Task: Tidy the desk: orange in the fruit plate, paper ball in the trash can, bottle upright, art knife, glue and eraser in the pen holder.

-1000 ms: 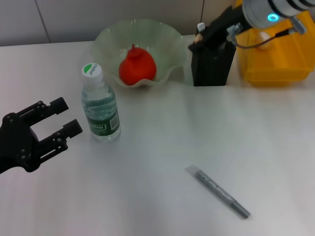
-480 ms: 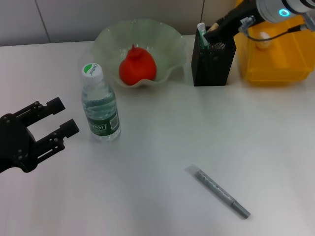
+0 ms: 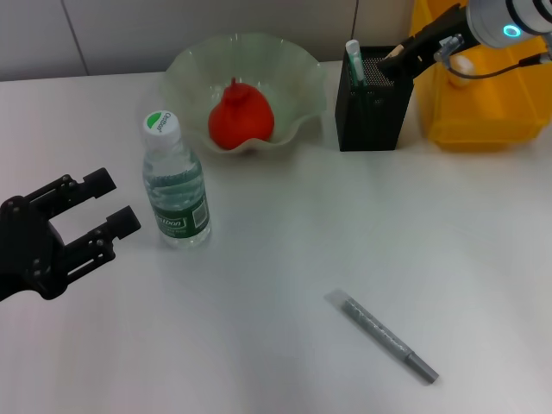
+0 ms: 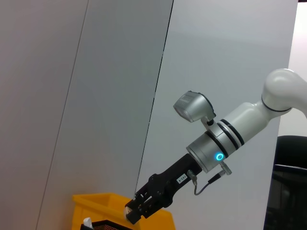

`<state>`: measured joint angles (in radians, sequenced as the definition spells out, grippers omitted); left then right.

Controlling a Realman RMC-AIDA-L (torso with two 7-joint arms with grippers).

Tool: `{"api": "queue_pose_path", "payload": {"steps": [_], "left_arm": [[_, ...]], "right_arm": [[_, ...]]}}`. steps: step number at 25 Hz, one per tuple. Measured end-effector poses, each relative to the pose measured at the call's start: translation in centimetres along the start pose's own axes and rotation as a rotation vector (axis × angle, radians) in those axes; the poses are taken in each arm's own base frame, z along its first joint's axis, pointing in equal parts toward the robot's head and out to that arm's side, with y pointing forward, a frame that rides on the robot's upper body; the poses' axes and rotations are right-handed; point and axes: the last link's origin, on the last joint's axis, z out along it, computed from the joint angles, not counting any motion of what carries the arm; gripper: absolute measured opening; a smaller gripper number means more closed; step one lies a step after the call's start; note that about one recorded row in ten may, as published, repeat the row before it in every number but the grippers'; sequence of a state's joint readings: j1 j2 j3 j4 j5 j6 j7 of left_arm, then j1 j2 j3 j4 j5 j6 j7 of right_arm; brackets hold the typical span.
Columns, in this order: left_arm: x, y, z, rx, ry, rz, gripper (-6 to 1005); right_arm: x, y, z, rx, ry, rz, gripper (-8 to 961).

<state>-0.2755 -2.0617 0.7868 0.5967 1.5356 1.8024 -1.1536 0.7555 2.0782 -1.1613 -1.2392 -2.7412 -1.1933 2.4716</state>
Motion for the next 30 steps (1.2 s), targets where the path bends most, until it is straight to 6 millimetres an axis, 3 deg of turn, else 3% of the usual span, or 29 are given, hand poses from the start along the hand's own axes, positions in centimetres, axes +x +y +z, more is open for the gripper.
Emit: {"api": "queue_pose_path", "payload": {"steps": [30], "left_arm": [[-0.1,0.1,-0.2,0.005,-0.001,-0.004,628]], "right_arm": [[0.9,-0.8,1.2,0.010,0.007,-0.033,387]]}}
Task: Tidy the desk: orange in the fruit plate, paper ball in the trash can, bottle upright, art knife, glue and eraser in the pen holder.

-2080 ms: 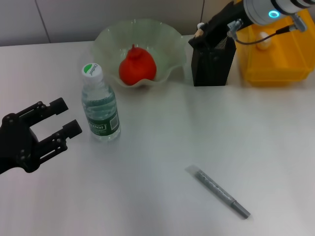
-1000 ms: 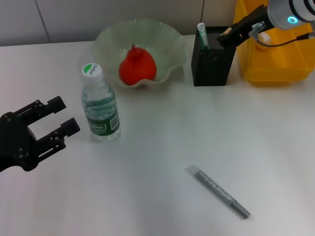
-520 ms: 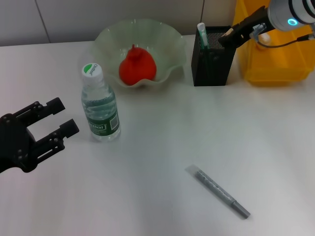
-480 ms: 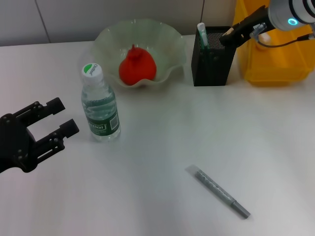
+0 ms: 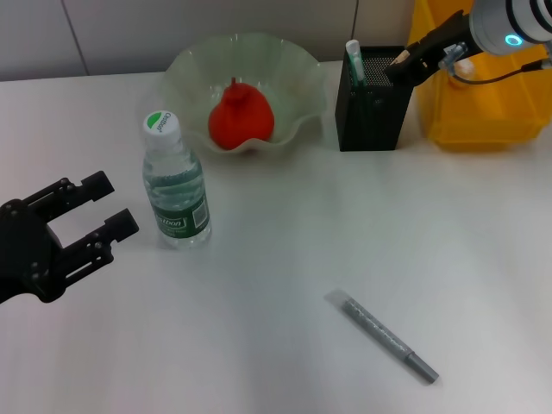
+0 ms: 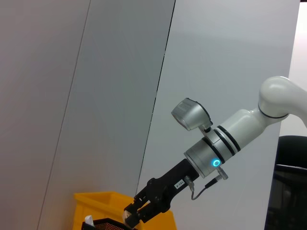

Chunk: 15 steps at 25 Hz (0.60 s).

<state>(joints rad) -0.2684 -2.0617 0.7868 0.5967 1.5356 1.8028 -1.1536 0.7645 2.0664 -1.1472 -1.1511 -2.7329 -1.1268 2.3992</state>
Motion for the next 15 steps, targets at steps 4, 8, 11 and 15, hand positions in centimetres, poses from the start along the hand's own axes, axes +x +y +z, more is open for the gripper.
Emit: {"api": "queue_pose_path", "payload": {"steps": [4,8,11,15], "left_arm": [[0.0,0.0,0.0,-0.002,0.001,0.000,628],[0.0,0.0,0.0,-0.002,0.001,0.000,628],[0.0,0.0,0.0,-0.002,0.001,0.000,628],[0.0,0.1,-0.1,-0.002,0.001,-0.001,628]], "right_arm": [[-0.3,0.0,0.0,0.004,-0.014,-0.012,395],[-0.6,0.0,0.0,0.009,-0.024,-0.016,402],[-0.9,0.0,0.0,0.015,-0.036,-0.019,408],[-1.1,-0.1,0.1,0.022,-0.045,-0.019,416]]}}
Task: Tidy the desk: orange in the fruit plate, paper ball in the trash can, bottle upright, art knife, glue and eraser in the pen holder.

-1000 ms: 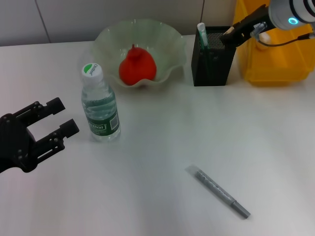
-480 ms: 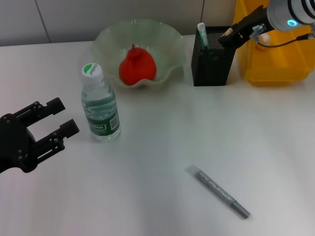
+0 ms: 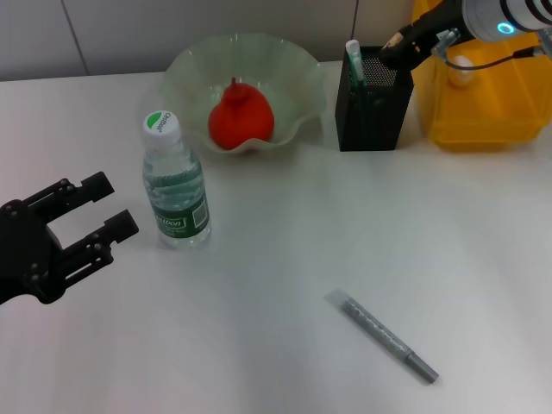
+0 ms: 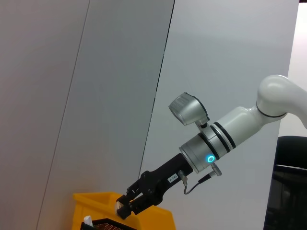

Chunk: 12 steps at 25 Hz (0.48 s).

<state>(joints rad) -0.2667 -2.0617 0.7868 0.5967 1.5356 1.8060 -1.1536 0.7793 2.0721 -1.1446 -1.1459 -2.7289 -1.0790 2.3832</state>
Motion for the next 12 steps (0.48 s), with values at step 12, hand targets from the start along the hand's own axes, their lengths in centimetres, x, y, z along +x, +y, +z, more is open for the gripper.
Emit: {"api": "queue_pose_path", "payload": {"steps": [12], "left_arm": [[0.05,0.15,-0.06,-0.008,0.005,0.000,628]], "right_arm": [[0.30,0.17,0.77,-0.005,0.018,-0.003,439]]}}
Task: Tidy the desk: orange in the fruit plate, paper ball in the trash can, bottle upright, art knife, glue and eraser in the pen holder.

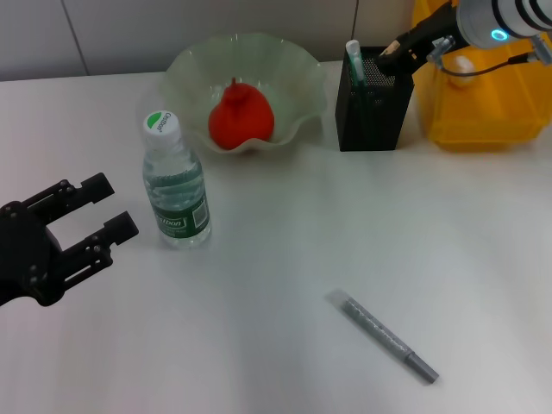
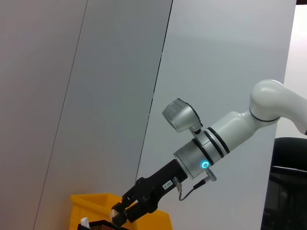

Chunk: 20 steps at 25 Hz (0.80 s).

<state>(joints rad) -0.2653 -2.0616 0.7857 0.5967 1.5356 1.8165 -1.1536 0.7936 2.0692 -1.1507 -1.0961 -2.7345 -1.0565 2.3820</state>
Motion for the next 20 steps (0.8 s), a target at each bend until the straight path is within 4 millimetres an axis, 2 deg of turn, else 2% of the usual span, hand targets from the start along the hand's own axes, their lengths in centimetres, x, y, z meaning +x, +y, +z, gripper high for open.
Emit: {"api": "queue_pose_path", "payload": {"steps": [20], "left_arm": [[0.00,0.24,-0.25,-0.004,0.007,-0.003,629]], "right_arm": [[-0.43,0.04,0.14,0.022,-0.010,-0.021,467]]}}
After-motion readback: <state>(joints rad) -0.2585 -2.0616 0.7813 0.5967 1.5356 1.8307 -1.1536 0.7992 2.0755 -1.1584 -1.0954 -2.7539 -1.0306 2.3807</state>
